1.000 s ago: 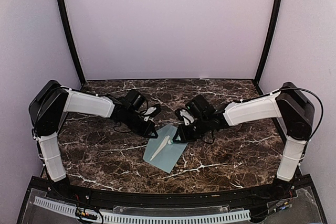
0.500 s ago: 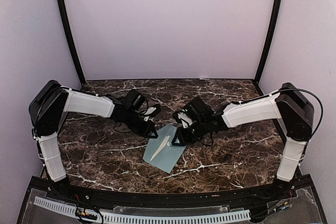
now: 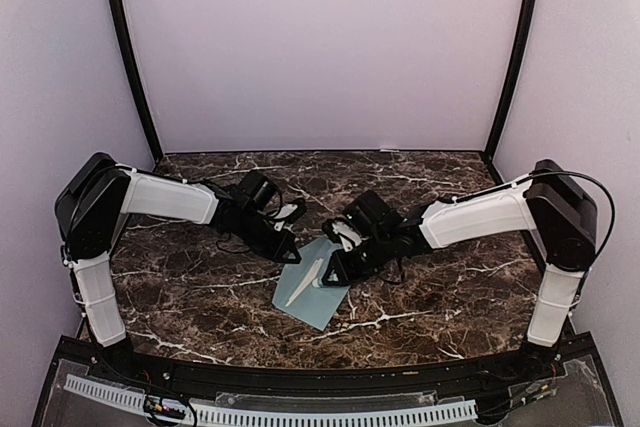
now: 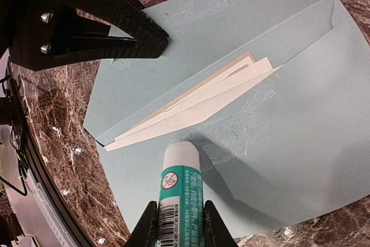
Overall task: Place the letter into the envelope and seal it
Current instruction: Paint the envelope at the center of the board.
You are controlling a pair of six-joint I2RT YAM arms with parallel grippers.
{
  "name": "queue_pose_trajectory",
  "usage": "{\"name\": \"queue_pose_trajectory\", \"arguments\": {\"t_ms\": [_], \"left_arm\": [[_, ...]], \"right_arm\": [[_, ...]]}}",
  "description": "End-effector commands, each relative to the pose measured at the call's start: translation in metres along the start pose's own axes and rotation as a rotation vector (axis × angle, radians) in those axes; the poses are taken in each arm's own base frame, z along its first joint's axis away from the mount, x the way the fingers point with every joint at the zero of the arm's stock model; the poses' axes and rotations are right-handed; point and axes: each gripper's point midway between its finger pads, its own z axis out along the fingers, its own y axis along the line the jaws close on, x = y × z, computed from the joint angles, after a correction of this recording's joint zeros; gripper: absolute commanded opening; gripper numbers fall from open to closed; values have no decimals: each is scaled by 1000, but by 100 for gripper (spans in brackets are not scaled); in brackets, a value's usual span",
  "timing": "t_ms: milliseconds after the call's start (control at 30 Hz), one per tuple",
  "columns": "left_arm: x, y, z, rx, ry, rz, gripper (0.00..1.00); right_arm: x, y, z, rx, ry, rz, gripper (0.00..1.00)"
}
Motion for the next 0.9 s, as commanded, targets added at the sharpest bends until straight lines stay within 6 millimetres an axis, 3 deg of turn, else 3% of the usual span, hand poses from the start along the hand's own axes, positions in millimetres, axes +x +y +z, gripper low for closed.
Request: {"name": "queue_pose_trajectory", "arguments": {"t_ms": [0,333,867], "left_arm": [[-2,-4,1,1,2,11,0],[-3,-7,1,13,1,24,0],[-2,-6,2,-3,3,36,0]], "right_arm": [[6,6,0,2,17,2,0],[-10,-6,-8,86,-64,14,0],[-21,-44,-15,185,-93,51,0]]}}
